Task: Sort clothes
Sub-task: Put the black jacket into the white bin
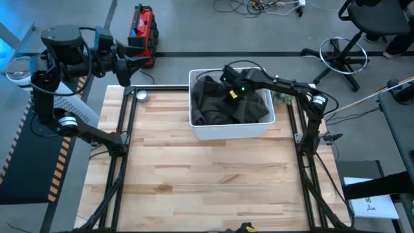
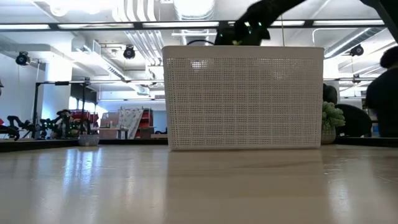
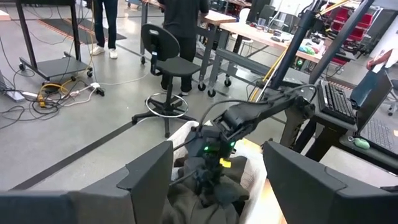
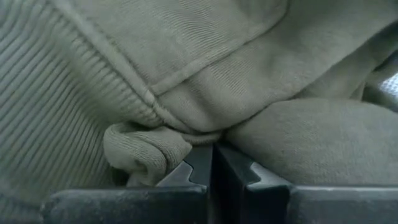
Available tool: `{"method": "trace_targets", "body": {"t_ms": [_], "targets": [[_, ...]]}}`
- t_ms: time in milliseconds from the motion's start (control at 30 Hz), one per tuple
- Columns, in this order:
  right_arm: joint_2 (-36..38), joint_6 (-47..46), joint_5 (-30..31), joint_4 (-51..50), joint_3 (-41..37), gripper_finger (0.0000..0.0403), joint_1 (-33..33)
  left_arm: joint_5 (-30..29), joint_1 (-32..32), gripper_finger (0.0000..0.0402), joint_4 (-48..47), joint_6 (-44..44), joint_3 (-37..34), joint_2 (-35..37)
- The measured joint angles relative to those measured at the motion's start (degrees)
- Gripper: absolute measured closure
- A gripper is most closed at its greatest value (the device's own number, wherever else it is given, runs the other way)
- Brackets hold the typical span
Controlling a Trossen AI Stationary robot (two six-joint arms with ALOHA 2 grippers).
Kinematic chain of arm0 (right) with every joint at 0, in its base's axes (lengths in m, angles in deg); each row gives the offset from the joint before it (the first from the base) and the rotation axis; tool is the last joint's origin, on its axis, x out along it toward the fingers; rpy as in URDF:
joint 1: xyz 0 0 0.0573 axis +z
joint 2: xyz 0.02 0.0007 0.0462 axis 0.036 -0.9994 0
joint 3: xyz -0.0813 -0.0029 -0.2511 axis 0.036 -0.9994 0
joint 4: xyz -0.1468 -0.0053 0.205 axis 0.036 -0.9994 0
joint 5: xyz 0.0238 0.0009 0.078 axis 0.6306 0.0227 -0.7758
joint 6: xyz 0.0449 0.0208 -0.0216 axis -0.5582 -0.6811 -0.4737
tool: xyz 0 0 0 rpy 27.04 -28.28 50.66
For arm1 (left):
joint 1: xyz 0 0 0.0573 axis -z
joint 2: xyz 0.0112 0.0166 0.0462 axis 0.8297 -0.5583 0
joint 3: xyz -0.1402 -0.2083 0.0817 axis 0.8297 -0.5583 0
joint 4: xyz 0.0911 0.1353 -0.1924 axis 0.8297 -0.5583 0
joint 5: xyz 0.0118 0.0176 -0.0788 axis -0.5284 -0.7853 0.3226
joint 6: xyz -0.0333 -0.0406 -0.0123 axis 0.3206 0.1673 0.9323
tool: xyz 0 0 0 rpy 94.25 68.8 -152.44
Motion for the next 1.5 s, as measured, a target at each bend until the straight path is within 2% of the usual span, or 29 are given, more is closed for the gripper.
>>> {"method": "trace_targets", "body": {"t_ms": [100, 200, 400, 667, 767, 900, 1167, 1333, 1500], "targets": [[0.2, -3.8, -0.1, 7.3, -5.8, 0.0403, 0.0, 0.0, 0.0, 0.0167, -0.4, 0.1, 0.0, 0.1], [0.2, -5.0, 0.1, 9.5, -7.7, 0.0403, 0.0, 0.0, 0.0, 0.0169, -0.4, 0.1, 0.0, 0.1], [2.4, -4.9, 0.8, 7.3, -5.6, 0.0403, 0.1, 0.0, 0.0, 0.0162, -0.6, 0.1, 0.0, 0.1], [12.6, -5.1, 1.8, 7.0, -3.1, 0.0403, 0.1, 0.0, 0.0, 0.0161, -1.3, 0.4, 0.0, 0.2], [15.7, -4.9, 1.7, 10.4, -3.1, 0.0403, 0.2, -0.1, 0.0, 0.0165, -1.3, 0.4, 0.0, 0.2], [17.2, -8.0, 1.3, 19.8, -2.9, 0.0403, 0.2, -0.1, 0.0, 0.0164, -1.2, 0.3, 0.0, 0.1], [9.6, -15.6, 1.2, 37.2, -2.9, 0.0403, 0.0, -0.1, 0.0, 0.0153, -1.2, 0.4, 0.0, -0.1], [1.9, -17.9, 0.8, 36.6, 1.9, 0.0403, -0.1, -0.3, 0.0, 0.0157, -1.2, 0.4, 0.0, -0.1], [-5.4, -16.3, 1.0, 28.7, 12.1, 0.0403, -0.1, -0.3, 0.0, 0.0163, -1.3, 0.4, 0.0, -0.1]]}}
